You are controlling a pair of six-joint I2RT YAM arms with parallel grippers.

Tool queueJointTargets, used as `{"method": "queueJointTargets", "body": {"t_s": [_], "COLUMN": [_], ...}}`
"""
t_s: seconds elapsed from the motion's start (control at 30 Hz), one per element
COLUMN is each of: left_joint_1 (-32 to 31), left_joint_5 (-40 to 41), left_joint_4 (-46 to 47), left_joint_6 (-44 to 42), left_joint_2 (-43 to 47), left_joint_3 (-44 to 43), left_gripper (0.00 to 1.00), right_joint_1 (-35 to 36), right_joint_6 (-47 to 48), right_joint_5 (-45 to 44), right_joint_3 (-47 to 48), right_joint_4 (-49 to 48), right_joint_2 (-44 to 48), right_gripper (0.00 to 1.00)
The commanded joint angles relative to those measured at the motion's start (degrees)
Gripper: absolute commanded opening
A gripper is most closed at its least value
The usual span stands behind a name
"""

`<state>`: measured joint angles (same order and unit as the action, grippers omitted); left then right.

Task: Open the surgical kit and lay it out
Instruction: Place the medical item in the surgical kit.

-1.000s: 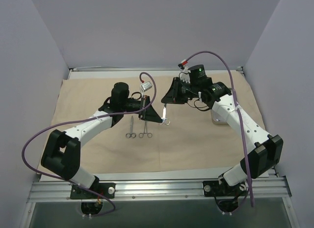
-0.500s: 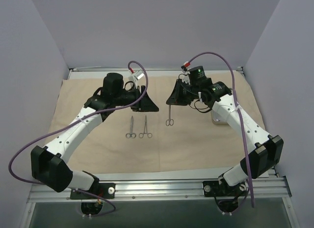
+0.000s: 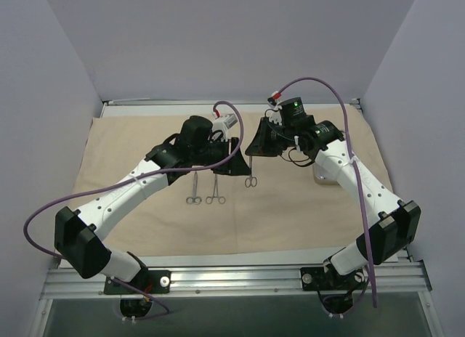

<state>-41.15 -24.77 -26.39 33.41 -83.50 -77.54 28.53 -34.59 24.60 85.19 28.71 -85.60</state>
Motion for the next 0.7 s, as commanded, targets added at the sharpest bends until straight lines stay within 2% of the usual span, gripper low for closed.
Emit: {"method": "queueJointTargets", "body": {"t_s": [0.0, 0.4, 0.67], "left_joint_1": [0.19, 0.19, 0.19], "left_joint_5": [4.38, 5.09, 4.39], "left_joint_4": [-1.03, -1.91, -2.00], "left_joint_6": [-0.62, -2.38, -2.12], "left_joint_2": [-0.52, -4.65, -6.06], "left_joint_3": [-3.76, -8.15, -9.03], "left_gripper": [0.54, 0.53, 0.43], "right_joint_1": [-0.15, 0.12, 0.21], "right_joint_6": [-1.09, -3.20, -3.47], "right_joint_5": [2.29, 1.59, 1.24], "right_joint_3": [0.69, -0.99, -0.64], "right_joint_4": [-1.81, -3.66, -3.57], "right_joint_2": [2.98, 3.25, 2.90], "right_gripper": [0.00, 0.00, 0.00]}}
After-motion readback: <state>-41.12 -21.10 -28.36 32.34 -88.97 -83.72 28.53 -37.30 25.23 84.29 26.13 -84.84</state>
